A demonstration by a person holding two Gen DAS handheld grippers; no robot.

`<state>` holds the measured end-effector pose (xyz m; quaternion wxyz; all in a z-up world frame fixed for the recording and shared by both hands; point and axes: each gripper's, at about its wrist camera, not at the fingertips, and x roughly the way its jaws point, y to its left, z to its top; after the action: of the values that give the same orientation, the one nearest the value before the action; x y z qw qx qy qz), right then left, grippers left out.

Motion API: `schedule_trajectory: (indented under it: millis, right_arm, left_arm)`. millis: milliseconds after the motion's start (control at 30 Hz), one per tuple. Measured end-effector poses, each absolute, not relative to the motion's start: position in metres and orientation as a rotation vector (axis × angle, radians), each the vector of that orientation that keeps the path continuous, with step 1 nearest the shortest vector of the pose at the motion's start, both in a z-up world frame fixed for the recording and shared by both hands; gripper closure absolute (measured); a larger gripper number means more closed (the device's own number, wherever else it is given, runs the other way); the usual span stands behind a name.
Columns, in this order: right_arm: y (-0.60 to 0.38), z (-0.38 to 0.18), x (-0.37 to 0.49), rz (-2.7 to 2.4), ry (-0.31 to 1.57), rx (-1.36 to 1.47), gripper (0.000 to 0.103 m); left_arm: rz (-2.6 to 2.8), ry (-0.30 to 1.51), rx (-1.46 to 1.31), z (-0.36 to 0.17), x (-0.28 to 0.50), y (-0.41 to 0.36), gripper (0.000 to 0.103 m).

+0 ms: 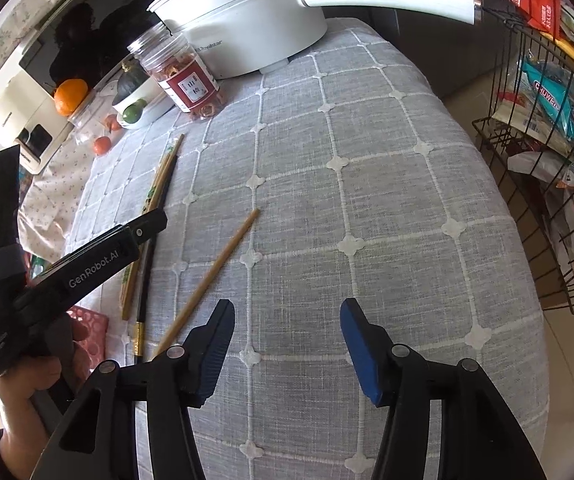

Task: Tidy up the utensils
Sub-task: 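Lift the black chopstick off the table with the left tool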

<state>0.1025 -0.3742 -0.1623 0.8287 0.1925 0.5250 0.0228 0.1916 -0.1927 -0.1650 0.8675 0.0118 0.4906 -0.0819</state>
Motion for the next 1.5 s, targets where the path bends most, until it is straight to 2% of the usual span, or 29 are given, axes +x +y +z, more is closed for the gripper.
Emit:
schedule_trajectory:
  millis: [100, 200, 533, 667, 700, 867, 1000, 1433, 1467, 1500]
  right_arm:
    - [-0.375, -0.162, 0.102, 0.051, 1.115, 0.411, 0.047]
    - [-0.376, -0.162, 0.101, 0.053, 1.111, 0.416, 0.047]
    - [-0.373, -0.163, 0.104, 0.061, 1.117, 0.417, 0.047]
    - [-0.371, -0.163, 0.105, 0.064, 1.121, 0.415, 0.046]
    - [-0.371, -0.163, 0.105, 0.066, 1.121, 0.415, 0.046]
    - [-0.371, -0.163, 0.105, 0.069, 1.117, 0.414, 0.046]
    - [-0.373, -0.162, 0.104, 0.069, 1.113, 0.418, 0.046]
    - [-0.373, -0.165, 0.104, 0.070, 1.126, 0.420, 0.046]
    - [-0.373, -0.165, 0.104, 0.071, 1.129, 0.415, 0.046]
    - [-0.372, -0.165, 0.104, 0.070, 1.131, 0.412, 0.046]
  left_arm:
    - [-0.147, 1.065, 0.034, -0.175, 0.197, -0.192, 0.065]
    - [-0.133, 1.100, 0.037, -0.185, 0.200, -0.192, 0.074]
    - [-0.128, 1.026, -0.016, -0.176, 0.195, -0.187, 0.073]
    - [-0.126, 1.023, -0.040, -0.173, 0.195, -0.186, 0.056]
    - [-0.120, 1.026, -0.045, -0.173, 0.196, -0.186, 0.055]
    - [-0.121, 1.053, -0.039, -0.176, 0.201, -0.187, 0.057]
    - [-0.128, 1.088, -0.057, -0.179, 0.205, -0.186, 0.071]
    - [-0.070, 1.074, -0.007, -0.187, 0.222, -0.199, 0.073]
    - [-0.064, 1.070, 0.003, -0.187, 0.222, -0.200, 0.080]
    - [-0.058, 1.067, 0.018, -0.187, 0.222, -0.202, 0.095]
